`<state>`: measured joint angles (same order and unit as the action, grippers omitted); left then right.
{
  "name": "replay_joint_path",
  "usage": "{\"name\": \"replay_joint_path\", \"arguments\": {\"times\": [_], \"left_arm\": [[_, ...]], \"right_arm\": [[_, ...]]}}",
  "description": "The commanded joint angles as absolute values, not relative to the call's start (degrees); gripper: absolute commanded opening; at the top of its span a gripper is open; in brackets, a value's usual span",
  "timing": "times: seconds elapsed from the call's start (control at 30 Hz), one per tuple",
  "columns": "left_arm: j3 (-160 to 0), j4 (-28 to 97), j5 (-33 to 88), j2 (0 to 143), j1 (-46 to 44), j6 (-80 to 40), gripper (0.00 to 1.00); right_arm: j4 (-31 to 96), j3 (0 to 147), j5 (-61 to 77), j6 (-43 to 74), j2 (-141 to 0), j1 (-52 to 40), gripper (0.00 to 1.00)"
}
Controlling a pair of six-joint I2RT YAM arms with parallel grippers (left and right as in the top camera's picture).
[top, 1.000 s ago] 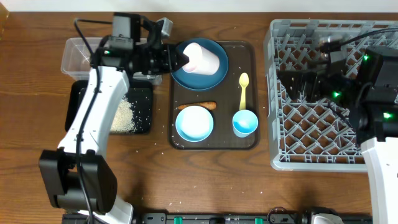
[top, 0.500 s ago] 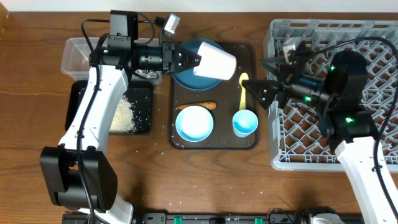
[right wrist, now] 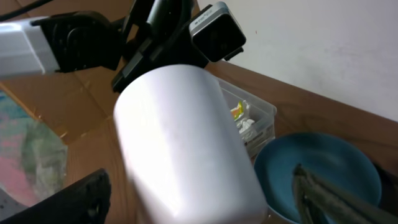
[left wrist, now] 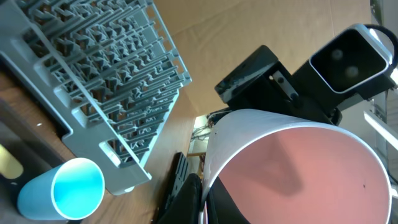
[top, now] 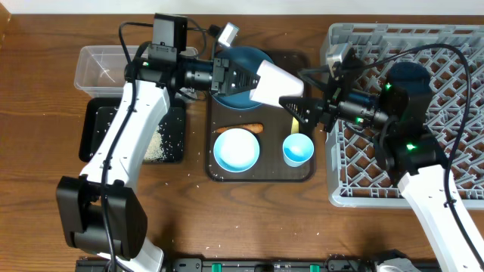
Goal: Sort waste into correct bins and load items into the dishwasher rack
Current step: 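Hand pink cup from left gripper to right gripper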
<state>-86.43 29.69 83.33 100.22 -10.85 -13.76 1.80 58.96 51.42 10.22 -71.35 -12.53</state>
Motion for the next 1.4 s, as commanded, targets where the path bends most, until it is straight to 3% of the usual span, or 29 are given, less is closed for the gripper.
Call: {"name": "replay_joint_path", "arguments": {"times": [0.0,0.23,0.5,0.83,0.93,1.03,1.1,1.37], "left_arm": [[-86.43,29.43,84.86,100.44,-11.68,-14.06,0.06],[-86.43,29.43,84.86,100.44,-11.70,-14.06,0.06],[-86.43,29.34,84.84,100.42,-11.70,-14.04,0.06],[-86.43,29.21,84.79,100.42,-11.70,-14.02,0.06],[-86.43,29.21,84.79,100.42,-11.70,-14.04,0.06],[-86.43,29.23,84.82,100.42,-11.70,-14.04,0.06],[-86.43,29.26,84.84,100.42,-11.70,-14.04,0.06],[-86.43,29.23,84.82,100.42,-11.70,-14.06,0.06]], "right_arm": [[1.48,58.76,50.85,10.28,-72.47,-13.87,0.85],[0.47,58.76,51.46,10.28,-74.52,-15.09,0.84],[-0.12,58.76,51.72,10.28,-75.02,-15.31,0.71],[-1.61,58.76,51.70,10.28,-75.00,-14.96,0.65],[-1.78,58.76,51.72,10.31,-74.89,-14.44,0.66],[-2.52,58.76,51.90,10.55,-74.89,-14.15,0.77],[-3.60,58.76,51.99,10.76,-74.89,-14.17,0.79],[-4.69,58.76,52.14,11.79,-74.89,-14.24,0.75]]}}
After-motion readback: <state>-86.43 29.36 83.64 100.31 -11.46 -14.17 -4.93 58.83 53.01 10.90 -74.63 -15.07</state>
